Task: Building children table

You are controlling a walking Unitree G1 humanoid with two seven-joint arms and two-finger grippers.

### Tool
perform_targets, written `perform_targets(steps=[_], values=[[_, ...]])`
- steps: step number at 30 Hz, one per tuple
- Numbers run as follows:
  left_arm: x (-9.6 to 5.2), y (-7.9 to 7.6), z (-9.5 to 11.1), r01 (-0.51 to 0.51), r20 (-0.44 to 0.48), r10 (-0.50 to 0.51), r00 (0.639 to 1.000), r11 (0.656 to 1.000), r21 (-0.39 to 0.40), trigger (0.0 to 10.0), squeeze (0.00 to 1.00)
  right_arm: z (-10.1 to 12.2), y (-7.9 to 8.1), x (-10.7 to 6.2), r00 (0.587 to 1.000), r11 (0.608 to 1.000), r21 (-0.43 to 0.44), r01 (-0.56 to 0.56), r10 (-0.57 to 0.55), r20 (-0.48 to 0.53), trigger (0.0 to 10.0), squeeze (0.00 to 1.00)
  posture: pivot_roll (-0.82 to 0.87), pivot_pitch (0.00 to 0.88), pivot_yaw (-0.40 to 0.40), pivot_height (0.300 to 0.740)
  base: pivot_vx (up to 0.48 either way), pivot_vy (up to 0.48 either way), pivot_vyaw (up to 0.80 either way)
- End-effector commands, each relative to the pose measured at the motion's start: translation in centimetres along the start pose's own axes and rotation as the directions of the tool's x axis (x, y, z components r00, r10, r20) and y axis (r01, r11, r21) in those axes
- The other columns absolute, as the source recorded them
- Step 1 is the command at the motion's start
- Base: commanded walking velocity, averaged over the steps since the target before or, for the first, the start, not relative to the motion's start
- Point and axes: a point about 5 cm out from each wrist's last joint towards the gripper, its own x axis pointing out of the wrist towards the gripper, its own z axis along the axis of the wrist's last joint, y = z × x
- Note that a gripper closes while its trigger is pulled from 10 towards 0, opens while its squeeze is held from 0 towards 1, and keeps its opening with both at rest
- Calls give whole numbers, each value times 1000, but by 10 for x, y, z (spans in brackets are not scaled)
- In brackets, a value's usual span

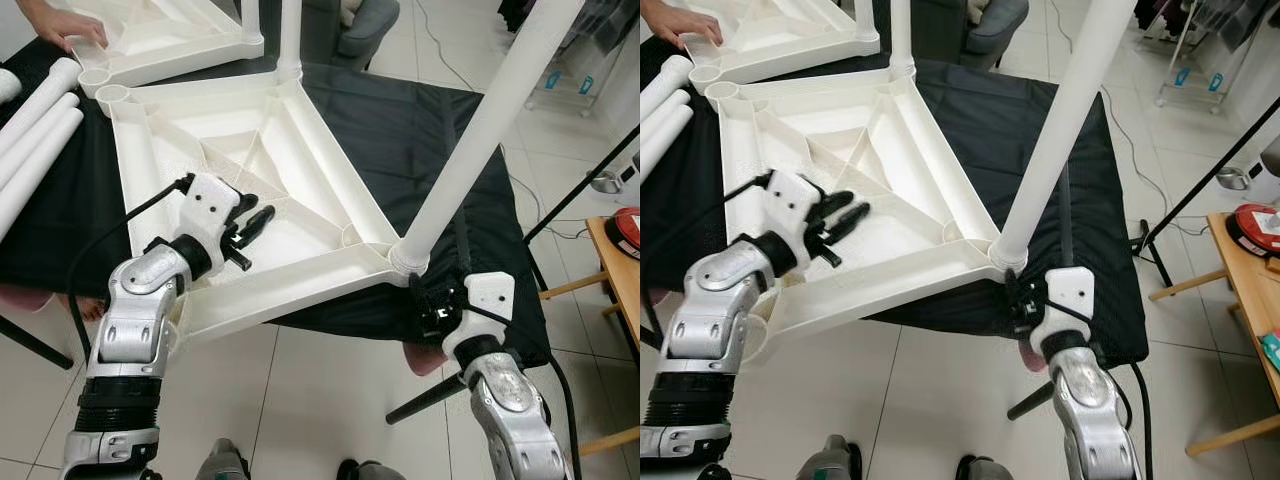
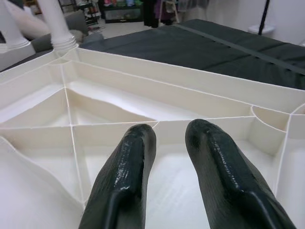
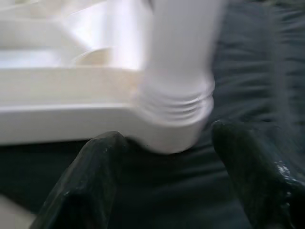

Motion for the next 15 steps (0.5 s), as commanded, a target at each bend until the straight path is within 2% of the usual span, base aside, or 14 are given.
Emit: perform_targets(steps=[1, 2, 4, 7, 10, 12, 13, 14, 15], values=[[-1, -3, -2, -19, -18, 19, 1000, 1000, -12, 10000, 0, 1, 6, -4, 998, 998, 18, -61, 61, -4, 10000, 0, 154, 129, -44, 740, 0, 0, 0], [-3, -5, -5, -14, -31, 13, 999, 1000, -20, 10000, 0, 1, 10, -8, 993, 993, 24, -115, 115, -10, 10000, 0, 153, 130, -47, 740, 0, 0, 0], [-3, -5, -5, -14, -31, 13, 999, 1000, -20, 10000, 0, 1, 10, -8, 993, 993, 24, -115, 115, -10, 10000, 0, 153, 130, -47, 740, 0, 0, 0], [-6, -9, -5, -16, -35, 14, 999, 999, -37, 10000, 0, 6, 20, -12, 979, 978, 44, -205, 205, 5, 10000, 0, 158, 126, -56, 740, 0, 0, 0], [-6, -8, -3, -33, -24, 33, 999, 999, -33, 10000, 0, 11, 25, -10, 971, 970, 50, -238, 237, 25, 10000, 0, 161, 123, -59, 740, 0, 0, 0], [-5, -7, 0, -62, -5, 62, 998, 998, -29, 10000, 0, 16, 30, -4, 967, 965, 59, -254, 251, 52, 10000, 0, 161, 119, -60, 740, 0, 0, 0], [-3, -4, 2, -104, 6, 104, 995, 994, -16, 10000, 0, 22, 36, 4, 964, 964, 70, -257, 251, 86, 10000, 0, 167, 113, -63, 740, 0, 0, 0], [-3, -4, 2, -104, 6, 104, 995, 994, -16, 10000, 0, 22, 36, 4, 964, 964, 70, -257, 251, 86, 10000, 0, 167, 113, -63, 740, 0, 0, 0], [-2, -2, 3, -158, 14, 158, 987, 987, 0, 10000, 0, 26, 41, 12, 963, 964, 77, -255, 247, 108, 10000, 0, 170, 112, -65, 740, 0, 0, 0]])
